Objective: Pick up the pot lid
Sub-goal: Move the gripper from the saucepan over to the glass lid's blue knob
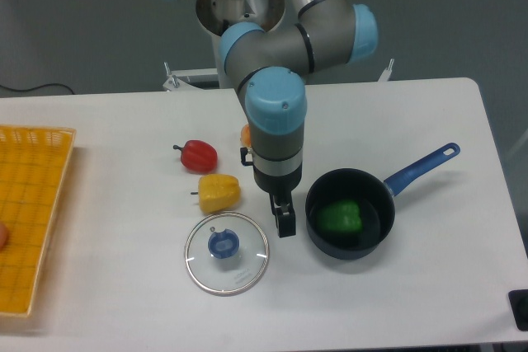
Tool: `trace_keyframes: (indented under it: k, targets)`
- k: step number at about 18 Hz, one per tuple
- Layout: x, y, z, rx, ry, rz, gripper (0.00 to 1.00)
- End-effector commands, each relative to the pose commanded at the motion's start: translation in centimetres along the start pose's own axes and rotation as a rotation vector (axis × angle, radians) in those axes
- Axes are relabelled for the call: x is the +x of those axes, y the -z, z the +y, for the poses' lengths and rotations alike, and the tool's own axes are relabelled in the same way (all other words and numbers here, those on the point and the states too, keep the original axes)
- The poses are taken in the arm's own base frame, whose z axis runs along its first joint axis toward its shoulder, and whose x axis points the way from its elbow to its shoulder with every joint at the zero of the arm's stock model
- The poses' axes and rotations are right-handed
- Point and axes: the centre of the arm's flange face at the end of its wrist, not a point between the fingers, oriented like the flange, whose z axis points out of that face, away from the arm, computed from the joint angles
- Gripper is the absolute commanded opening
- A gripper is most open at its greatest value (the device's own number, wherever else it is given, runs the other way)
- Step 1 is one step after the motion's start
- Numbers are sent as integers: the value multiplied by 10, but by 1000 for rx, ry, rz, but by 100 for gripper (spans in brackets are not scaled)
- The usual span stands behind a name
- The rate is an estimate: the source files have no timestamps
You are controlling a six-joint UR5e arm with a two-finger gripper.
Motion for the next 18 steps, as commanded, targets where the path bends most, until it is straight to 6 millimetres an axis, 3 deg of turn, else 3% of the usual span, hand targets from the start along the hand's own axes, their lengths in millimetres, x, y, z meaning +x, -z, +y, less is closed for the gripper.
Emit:
trace_keyframes:
  k: [4, 8, 13, 16, 18]
  targets:
    - [0, 0, -3, 4, 22, -1, 100]
    - [1, 2, -28, 3, 60, -9, 100]
    - [-7, -4, -32, 7, 74, -9, 100]
    - [-9, -10, -33, 5, -11, -6, 100]
    - [-7, -18, -46, 3, -98, 8, 100]
